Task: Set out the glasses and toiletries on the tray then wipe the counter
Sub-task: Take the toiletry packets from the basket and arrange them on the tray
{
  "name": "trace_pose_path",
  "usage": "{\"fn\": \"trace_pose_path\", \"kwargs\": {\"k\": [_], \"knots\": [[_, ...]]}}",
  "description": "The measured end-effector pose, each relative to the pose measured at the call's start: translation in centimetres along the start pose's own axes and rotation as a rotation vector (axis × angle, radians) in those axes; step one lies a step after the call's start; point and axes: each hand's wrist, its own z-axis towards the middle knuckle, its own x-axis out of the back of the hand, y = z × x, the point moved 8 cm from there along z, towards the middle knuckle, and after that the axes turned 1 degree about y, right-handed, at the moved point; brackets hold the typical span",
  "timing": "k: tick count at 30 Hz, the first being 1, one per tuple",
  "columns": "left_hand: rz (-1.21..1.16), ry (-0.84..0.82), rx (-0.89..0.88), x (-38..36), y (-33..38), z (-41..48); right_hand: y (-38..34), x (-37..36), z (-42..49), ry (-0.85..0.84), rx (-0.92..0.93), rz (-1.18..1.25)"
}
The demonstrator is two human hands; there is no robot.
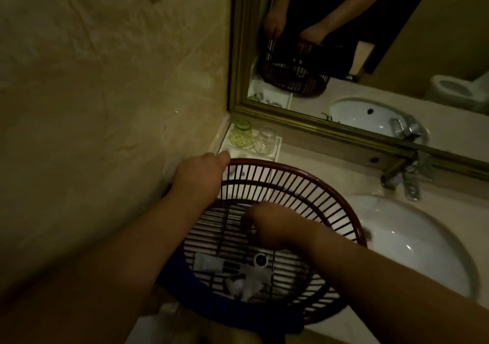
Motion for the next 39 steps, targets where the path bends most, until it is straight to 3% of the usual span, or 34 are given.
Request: {"fn": "trace_pose_path", "kwargs": {"k": [3,7,10,15,21,29,35,39], "knots": [[0.021,0.034,-0.016,-0.1,0.0,-0.1,-0.7,-6.9,0.5,-0.294,-0.047,0.007],[0.037,0.06,-0.023,-0.1,-0.1,0.0,-1.4,-12.3,1.5,-0.494,-0.102,0.062],[0.04,0.057,-0.018,-0.3,-0.2,0.2,-1.0,-13.5,2.1,-0.515,-0.178,0.133],[0.042,0.067,-0.013,-0.4,-0.2,0.2,-0.7,-13.2,2.4,-0.511,-0.15,0.049],[0.081,0.058,-0.019,-0.3,-0.2,0.1,0.1,-8.3,1.9,-0.266,-0.138,0.012],[0.055,0.043,-0.001,-0.2,-0.1,0.1,1.9,1.4,-0.1,0.238,-0.165,0.276],[0.041,0.023,-0.001,-0.5,-0.2,0.2,0.7,7.5,-3.0,0.467,-0.048,0.309],[0.02,0.01,0.028,-0.5,-0.4,0.3,0.8,10.6,-4.4,0.627,-0.066,0.483]]}}
